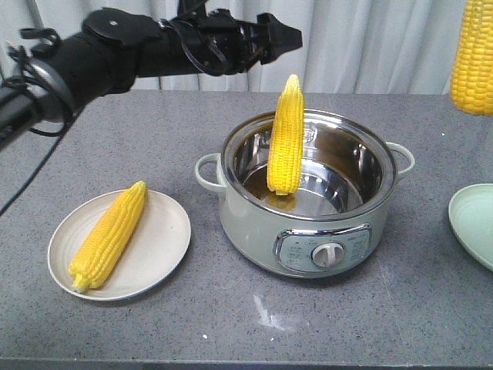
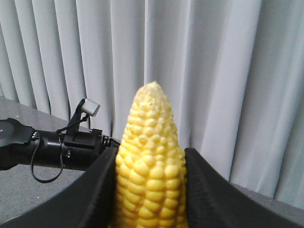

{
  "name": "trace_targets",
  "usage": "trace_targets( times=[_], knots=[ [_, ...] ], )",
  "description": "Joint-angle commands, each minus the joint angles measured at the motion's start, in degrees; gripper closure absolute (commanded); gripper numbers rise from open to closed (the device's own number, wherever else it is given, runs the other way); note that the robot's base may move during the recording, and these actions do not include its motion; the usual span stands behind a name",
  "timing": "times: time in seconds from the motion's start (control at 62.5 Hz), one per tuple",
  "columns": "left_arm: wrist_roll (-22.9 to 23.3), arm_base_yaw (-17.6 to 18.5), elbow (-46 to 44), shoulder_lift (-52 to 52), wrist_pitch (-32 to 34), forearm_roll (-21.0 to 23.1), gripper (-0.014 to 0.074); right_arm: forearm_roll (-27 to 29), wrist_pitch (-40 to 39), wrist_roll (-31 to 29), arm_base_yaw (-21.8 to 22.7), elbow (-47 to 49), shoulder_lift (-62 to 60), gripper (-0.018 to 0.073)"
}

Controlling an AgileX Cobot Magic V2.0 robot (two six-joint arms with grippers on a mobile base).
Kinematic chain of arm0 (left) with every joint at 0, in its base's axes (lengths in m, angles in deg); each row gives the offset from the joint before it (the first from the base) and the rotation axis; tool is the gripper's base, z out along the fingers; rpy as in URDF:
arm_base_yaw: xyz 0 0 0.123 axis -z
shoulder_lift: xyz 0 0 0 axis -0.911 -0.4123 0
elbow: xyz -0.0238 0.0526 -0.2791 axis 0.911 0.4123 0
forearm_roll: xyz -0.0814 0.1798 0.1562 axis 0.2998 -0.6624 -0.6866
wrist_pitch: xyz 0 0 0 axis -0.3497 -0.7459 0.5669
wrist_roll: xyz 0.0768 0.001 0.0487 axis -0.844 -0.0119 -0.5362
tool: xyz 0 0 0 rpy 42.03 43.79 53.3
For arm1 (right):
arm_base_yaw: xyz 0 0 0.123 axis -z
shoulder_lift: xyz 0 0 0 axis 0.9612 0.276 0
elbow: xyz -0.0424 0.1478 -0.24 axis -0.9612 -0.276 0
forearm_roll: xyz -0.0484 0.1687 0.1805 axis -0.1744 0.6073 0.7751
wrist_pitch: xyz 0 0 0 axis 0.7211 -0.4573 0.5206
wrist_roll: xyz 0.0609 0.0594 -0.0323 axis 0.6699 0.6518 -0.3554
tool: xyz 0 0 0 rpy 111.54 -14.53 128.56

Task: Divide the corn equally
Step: 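Reach the left gripper over the pot and grasp the last cob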

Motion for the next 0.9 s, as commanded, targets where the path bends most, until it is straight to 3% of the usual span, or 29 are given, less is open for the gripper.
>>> trace_targets(
  times=[0.0, 0.24, 0.879],
  knots=[
    [-0.1, 0.45, -4.18, 1.5, 1.18, 2.36, 0.005, 1.03, -2.71, 0.14, 0.41, 1.67, -0.74, 0.0565],
    [0.29, 0.67, -4.24, -0.86, 2.36, -0.45, 0.005, 0.85, -2.76, 0.13, 0.41, 1.67, -0.74, 0.0565],
    [0.8, 1.41, -4.24, -4.13, 0.34, -0.16, 0.005, 0.72, -2.69, 0.13, 0.41, 1.67, -0.74, 0.0565]
  ],
)
